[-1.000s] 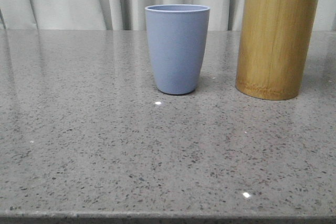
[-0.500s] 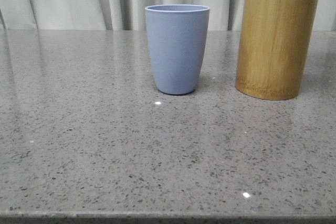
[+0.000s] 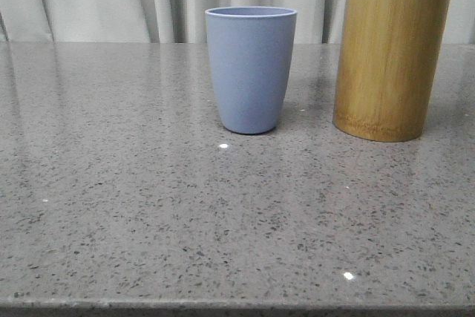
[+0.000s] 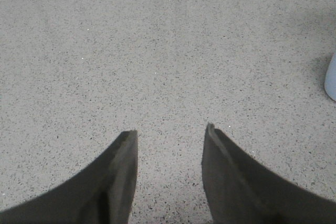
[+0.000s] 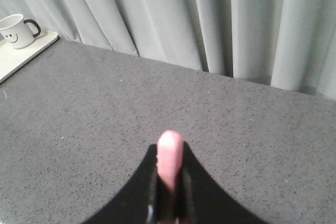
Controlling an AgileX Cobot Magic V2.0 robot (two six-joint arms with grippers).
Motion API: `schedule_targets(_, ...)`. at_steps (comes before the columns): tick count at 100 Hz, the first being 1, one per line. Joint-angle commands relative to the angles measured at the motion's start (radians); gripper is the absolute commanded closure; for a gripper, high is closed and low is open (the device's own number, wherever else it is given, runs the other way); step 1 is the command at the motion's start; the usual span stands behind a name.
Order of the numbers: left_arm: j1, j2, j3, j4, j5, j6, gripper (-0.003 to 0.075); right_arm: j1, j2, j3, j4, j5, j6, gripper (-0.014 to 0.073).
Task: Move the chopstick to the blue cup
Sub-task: 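Lift the pink chopstick out of the bamboo holder with the right gripper, then move the chopstick over the blue cup and lower it inside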
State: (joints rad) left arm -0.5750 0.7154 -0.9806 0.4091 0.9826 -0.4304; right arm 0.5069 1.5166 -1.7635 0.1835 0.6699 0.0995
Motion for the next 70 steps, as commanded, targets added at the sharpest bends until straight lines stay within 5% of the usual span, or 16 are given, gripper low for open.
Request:
schedule_targets(1,-0.005,0.000,-0.025,0.026,-0.062,-0.012,0.0425,0.004,-0.013,-0.032,0.011,-0.086,-0.005,0.0607)
schedule_targets(34,-0.005,0.000,-0.025,0.026,-0.062,-0.012,0.0424,0.004,0.074,-0.032,0.011,-0.084,-0.006,0.0589)
schedule_targets(56,-0.005,0.000,-0.025,0.026,-0.062,-0.012,0.0424,0.004,0.091,-0.032,0.011,-0.086,-0.005,0.0335)
schedule_targets(70,-0.005,0.000,-0.025,0.026,-0.060,-0.012,0.0425,0.004,0.092,-0.032,0.011,-0.089,-0.005,0.0305)
